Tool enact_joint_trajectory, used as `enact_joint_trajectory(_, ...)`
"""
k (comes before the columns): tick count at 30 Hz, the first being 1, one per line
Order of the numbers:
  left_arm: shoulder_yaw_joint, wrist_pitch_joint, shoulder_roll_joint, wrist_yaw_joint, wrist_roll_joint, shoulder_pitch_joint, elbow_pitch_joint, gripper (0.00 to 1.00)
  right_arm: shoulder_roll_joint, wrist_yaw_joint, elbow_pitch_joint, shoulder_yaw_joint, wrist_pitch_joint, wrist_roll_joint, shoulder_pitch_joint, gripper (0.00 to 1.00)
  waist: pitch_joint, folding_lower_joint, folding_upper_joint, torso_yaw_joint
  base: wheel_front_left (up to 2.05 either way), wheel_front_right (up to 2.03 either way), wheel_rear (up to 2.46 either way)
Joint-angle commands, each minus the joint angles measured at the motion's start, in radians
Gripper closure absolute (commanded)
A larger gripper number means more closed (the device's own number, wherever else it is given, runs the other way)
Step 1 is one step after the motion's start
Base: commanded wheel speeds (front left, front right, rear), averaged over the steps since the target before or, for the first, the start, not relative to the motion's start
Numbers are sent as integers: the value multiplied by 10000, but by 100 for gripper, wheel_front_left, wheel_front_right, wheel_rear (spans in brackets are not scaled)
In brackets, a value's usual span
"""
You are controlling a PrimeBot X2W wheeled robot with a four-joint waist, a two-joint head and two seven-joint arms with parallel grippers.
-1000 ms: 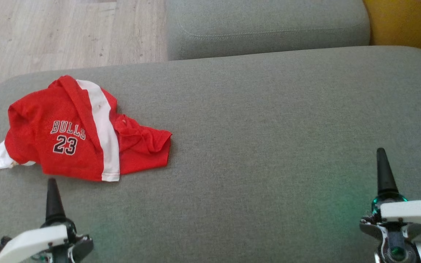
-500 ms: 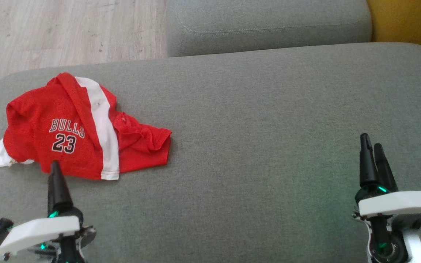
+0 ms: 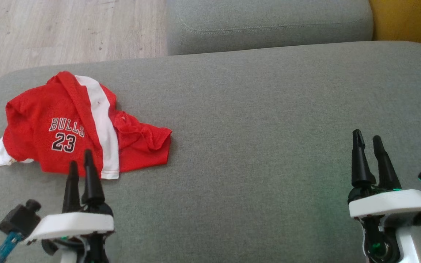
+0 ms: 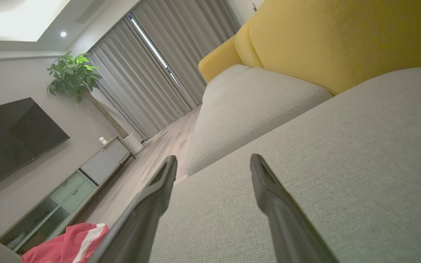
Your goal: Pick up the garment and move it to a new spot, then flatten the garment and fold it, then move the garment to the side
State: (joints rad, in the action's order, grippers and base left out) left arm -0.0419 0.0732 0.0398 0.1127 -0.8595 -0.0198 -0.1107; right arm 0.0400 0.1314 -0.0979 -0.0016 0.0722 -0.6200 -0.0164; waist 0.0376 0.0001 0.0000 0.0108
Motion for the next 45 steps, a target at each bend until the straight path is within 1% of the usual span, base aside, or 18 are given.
enact_joint_trajectory(1,5,121,71,-71,480,-464,469,0,66,-4,486,200,143,414,-525,0,15,-1,0,-4,0,0,0)
enact_joint_trajectory(8,-518,329,98,-101,1867,-528,575,0,70,-4,604,346,349,1381,-531,0,70,-1,0,-10,0,0,0)
enact_joint_trajectory(12,-824,448,195,-204,2542,-560,612,0,72,-5,666,451,467,2061,-538,0,87,-1,0,-10,0,0,0)
enact_joint_trajectory(17,-1184,596,331,-408,3227,-613,698,0,75,-5,770,539,614,2813,-536,0,108,-1,0,-9,0,0,0)
enact_joint_trajectory(18,-1184,596,331,-408,3227,-613,698,0,75,-5,770,539,614,2813,-536,0,108,-1,0,-9,0,0,0)
enact_joint_trajectory(21,-1297,685,352,-582,3520,-623,707,0,77,-5,811,564,702,3214,-532,0,113,-1,0,-8,0,0,0)
enact_joint_trajectory(25,-1426,804,426,-675,3962,-669,761,0,80,-5,878,583,820,3770,-535,0,125,-1,0,-7,0,0,0)
enact_joint_trajectory(31,-1942,1012,644,-730,4999,-726,661,0,84,-6,982,665,1027,4851,-549,0,130,-1,0,-26,0,0,0)
enact_joint_trajectory(36,-2432,1160,830,-944,5795,-832,475,0,87,-6,1038,762,1175,5662,-543,0,146,-1,0,-32,0,0,0)
enact_joint_trajectory(41,-2915,1309,1027,-1283,6509,-980,455,0,90,-6,1139,919,1322,6224,-561,0,166,-1,0,-40,0,0,0)
enact_joint_trajectory(43,-2999,1368,1019,-1387,6581,-992,489,0,92,-6,1212,983,1381,6235,-554,0,175,-1,0,-43,0,0,0)
enact_joint_trajectory(45,-2962,1428,943,-1403,6511,-970,572,0,93,-7,1263,1005,1440,6075,-526,0,179,-1,0,-45,0,0,0)
